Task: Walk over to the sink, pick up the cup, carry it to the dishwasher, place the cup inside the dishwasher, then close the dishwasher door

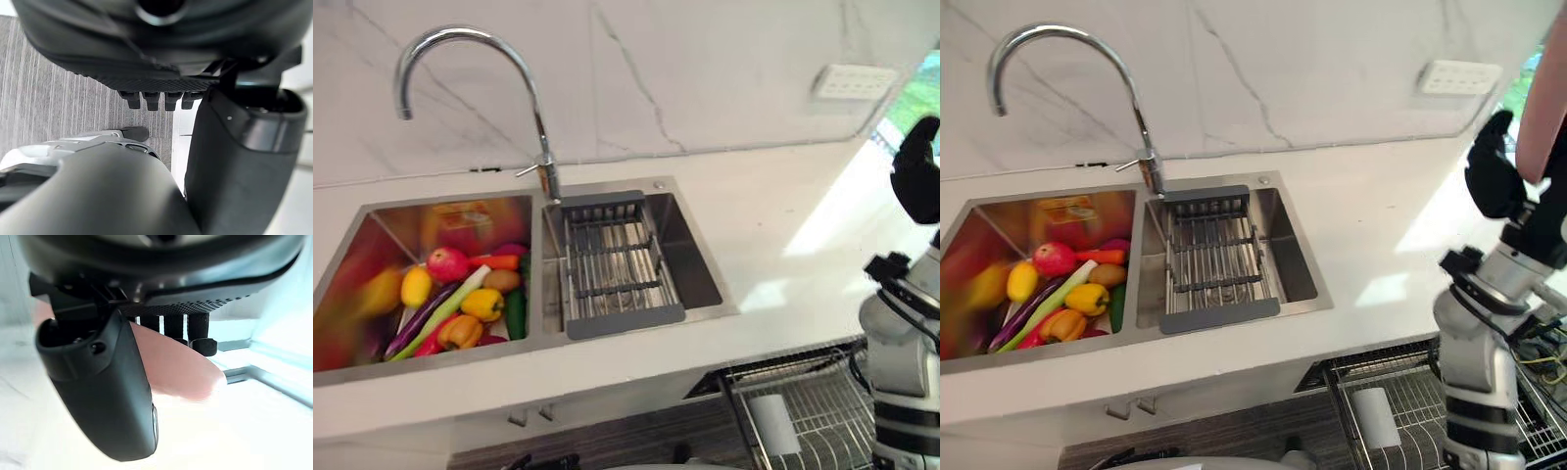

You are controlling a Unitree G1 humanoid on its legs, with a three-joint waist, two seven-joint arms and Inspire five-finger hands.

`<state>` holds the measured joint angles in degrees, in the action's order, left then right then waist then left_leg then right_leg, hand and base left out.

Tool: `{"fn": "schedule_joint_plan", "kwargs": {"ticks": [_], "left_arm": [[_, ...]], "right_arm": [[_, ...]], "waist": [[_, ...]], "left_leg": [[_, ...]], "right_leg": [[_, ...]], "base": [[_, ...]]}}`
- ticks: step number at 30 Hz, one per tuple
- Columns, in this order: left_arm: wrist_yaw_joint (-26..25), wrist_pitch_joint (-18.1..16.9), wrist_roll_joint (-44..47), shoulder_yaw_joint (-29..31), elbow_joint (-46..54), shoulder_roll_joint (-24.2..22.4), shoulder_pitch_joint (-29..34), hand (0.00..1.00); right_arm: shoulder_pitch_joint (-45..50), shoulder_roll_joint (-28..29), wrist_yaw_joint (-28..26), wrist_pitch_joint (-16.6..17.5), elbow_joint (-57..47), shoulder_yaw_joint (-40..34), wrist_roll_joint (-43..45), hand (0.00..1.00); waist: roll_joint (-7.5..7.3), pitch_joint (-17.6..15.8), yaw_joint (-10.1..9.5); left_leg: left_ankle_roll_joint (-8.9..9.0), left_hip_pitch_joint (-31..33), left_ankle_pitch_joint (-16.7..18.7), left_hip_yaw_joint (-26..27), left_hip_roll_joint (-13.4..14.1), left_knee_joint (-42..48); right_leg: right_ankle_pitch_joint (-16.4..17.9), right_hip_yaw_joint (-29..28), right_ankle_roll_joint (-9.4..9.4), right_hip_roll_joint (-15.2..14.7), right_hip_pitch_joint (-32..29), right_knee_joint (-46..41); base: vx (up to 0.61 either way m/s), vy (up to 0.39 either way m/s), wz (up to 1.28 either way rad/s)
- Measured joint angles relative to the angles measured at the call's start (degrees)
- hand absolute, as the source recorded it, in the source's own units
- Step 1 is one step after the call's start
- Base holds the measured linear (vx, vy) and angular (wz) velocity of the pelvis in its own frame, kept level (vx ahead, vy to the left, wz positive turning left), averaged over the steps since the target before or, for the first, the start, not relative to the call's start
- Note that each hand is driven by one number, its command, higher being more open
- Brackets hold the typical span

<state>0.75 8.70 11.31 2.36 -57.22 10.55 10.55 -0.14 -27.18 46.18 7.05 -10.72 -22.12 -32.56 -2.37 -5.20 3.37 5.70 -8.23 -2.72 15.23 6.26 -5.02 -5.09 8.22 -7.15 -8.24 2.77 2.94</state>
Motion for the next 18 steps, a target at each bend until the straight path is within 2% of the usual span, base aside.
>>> {"fn": "schedule_joint_plan", "kwargs": {"ticks": [7,10,12,13,15,18], "left_arm": [[-0.4,0.2,0.5,-0.6,-0.6,0.2,0.3,1.00],[-0.4,0.6,3.8,-0.6,-0.7,0.5,0.4,1.00],[-0.8,1.3,6.1,-0.3,-0.9,0.8,0.5,1.00],[-0.9,1.4,6.4,-0.2,-0.9,0.8,0.5,1.00],[-2.3,2.5,6.8,0.2,-0.7,0.8,0.3,1.00],[-4.5,4.8,6.8,1.8,-0.4,0.4,-0.7,1.00]], "right_arm": [[7.8,5.5,1.5,0.1,12.2,-5.8,0.1,0.00],[9.1,9.4,3.5,0.7,13.8,-6.5,0.2,0.00],[11.8,12.2,5.3,1.3,13.8,-7.1,-0.1,0.00],[12.3,12.7,5.5,1.3,13.8,-7.4,-0.1,0.00],[13.7,14.3,6.4,1.3,15.5,-8.1,-0.1,0.00],[13.6,15.9,8.6,1.3,19.7,-7.1,0.0,0.00]], "waist": [[-0.47,0.1,1.63],[-0.42,0.0,1.56],[-0.50,-0.4,1.98],[-0.27,-0.6,2.27],[-0.25,-1.2,2.99],[-0.23,-1.3,1.82]], "left_leg": [[0.26,-0.1,1.0,6.8,-0.2,0.1],[0.50,0.2,2.7,13.0,0.4,2.2],[1.13,0.2,5.2,15.8,1.9,5.7],[1.22,0.2,5.9,16.1,2.5,6.9],[2.09,1.3,9.0,15.7,5.0,11.6],[2.61,2.6,11.2,15.6,6.5,14.3]], "right_leg": [[-1.1,-5.1,-0.32,0.4,-4.5,0.1],[-1.2,2.3,0.47,-1.7,-7.5,0.0],[-2.9,7.7,2.51,-2.4,-8.1,-1.9],[-3.0,9.1,2.88,-2.6,-8.2,-2.8],[-1.6,9.8,5.16,-1.4,-8.6,-5.1],[-1.4,13.0,6.10,-0.8,-8.8,-3.5]], "base": [[-0.03,0.013,-0.53],[-0.02,0.006,-1.05],[0.06,-0.042,-0.73],[0.07,-0.064,-0.43],[0.03,-0.056,-0.23],[0.01,-0.018,-0.29]]}}
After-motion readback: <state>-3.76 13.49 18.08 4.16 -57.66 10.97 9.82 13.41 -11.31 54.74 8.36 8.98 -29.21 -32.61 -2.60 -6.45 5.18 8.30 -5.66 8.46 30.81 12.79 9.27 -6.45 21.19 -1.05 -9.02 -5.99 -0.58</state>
